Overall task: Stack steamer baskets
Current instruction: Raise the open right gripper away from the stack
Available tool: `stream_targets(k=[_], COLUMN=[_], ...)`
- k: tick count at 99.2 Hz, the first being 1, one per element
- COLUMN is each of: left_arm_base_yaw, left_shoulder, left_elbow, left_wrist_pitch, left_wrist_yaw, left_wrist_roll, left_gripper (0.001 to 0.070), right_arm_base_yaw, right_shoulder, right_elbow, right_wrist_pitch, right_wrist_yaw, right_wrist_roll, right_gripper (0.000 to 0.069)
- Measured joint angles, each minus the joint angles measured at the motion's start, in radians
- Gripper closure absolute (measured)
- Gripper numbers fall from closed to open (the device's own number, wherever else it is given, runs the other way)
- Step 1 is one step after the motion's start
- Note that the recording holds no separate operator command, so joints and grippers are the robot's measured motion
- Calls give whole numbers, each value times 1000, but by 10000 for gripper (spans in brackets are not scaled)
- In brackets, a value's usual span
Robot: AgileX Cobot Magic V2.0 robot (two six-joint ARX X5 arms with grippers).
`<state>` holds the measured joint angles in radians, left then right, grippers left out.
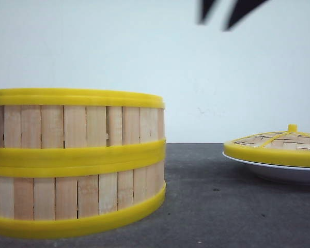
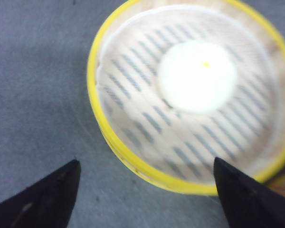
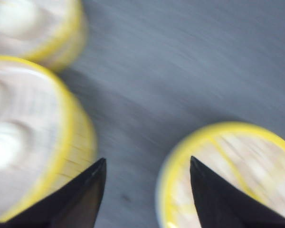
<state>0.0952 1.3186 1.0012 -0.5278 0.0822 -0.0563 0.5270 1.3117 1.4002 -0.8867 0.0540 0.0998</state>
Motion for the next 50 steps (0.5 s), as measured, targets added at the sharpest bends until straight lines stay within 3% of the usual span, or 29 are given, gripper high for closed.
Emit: stream_targets(k=[35,42,50], left_arm_base_yaw=[76,79,79], left_shoulder=[293,322,347], left_elbow=[116,116,116], left_wrist_pitch=[52,74,106], left_wrist_yaw=[0,0,0], left_wrist_roll=[0,-1,-8], left_gripper=[173,254,432], right_arm_base_yaw=[-217,-232,-238], right_shoulder=[-338,-381,-421], right_elbow=[-231,-250,-261], right_wrist_pitch=[-121,-169,-208], right_wrist_yaw=[7,7,6], right_wrist_roll=[-17,-17,-17], right_gripper=[348,348,348])
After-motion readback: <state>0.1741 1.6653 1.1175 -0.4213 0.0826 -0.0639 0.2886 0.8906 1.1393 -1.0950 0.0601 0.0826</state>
